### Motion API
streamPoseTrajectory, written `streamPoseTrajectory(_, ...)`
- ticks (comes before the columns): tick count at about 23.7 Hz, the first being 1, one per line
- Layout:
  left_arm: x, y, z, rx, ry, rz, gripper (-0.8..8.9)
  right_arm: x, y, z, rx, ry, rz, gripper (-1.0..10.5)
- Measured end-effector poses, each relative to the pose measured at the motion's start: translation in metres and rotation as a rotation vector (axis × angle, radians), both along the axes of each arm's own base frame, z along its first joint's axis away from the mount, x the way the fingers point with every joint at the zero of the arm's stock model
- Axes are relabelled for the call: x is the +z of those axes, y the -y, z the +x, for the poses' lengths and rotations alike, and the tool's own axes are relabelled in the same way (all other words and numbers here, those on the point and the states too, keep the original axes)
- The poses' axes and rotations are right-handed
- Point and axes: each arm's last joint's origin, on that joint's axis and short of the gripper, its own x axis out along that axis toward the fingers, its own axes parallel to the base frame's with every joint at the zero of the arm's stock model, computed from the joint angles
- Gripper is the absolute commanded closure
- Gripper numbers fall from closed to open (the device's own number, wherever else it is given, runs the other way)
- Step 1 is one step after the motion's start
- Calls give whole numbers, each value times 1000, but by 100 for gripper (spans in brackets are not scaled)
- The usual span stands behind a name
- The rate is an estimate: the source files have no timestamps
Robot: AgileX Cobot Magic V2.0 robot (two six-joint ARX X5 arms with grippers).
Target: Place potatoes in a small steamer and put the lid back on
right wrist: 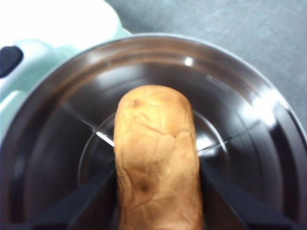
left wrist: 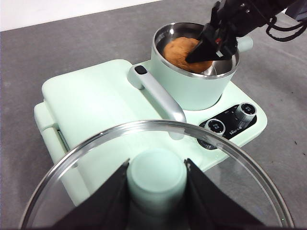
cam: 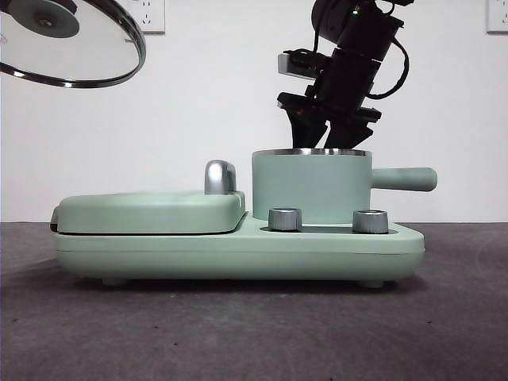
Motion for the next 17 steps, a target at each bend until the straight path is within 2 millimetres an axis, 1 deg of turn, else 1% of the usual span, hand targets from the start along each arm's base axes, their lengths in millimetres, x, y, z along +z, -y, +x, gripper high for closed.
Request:
streamPoseTrajectory(3, 0, 0, 0, 0, 0, 0, 801, 0, 0, 0, 0, 0, 0, 677)
streamPoseTrajectory(6, 0, 0, 0, 0, 0, 1, 801, 0, 0, 0, 7, -5, 8, 664)
streamPoseTrajectory(9, 0, 0, 0, -1, 0, 1, 801, 1, -1, -1, 14, -8, 17, 603)
streamPoseTrajectory(10, 0, 0, 0, -1, 0, 1, 801, 3, 0, -2, 14, -3, 19, 603)
streamPoseTrajectory(11, 0, 0, 0, -1, 0, 1, 801, 9, 1, -4, 14, 8, 24, 603)
streamPoseTrajectory(13, 0, 0, 0, -1, 0, 1, 801, 28, 5, -14, 14, 44, 40, 603)
streamPoseTrajectory(17, 0, 0, 0, -1, 0, 1, 801, 78, 20, -47, 7, 121, 83, 613)
